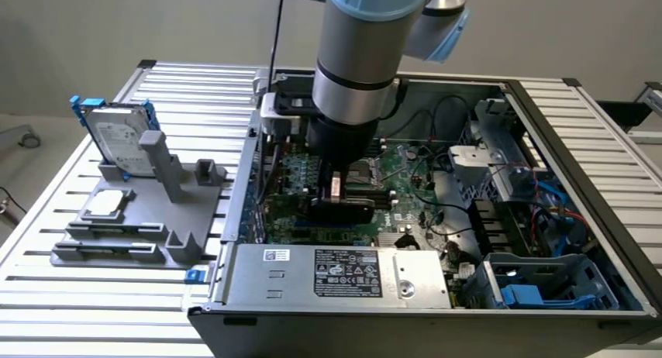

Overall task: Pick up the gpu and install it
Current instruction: 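Insert the gpu into the slot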

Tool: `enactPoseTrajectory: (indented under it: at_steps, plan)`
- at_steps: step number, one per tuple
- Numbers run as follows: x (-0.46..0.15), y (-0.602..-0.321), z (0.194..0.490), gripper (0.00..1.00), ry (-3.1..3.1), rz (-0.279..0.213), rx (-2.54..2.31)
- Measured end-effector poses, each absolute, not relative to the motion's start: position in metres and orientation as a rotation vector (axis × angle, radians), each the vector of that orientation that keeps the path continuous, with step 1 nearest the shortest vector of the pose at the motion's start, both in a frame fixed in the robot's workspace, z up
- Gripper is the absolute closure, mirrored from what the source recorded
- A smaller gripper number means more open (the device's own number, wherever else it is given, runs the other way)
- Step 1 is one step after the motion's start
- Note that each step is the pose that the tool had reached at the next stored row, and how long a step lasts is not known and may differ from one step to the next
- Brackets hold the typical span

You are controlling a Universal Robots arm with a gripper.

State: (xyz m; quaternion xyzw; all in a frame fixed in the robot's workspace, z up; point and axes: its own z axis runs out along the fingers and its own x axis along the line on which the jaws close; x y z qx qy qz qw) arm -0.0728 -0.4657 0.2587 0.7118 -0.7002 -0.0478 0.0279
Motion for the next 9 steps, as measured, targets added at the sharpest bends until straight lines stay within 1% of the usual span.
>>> enactPoseTrajectory:
  at_steps: [9]
  plan:
    - [-0.0719, -0.4661, 0.2574, 0.73, -2.158, -0.157, 2.203]
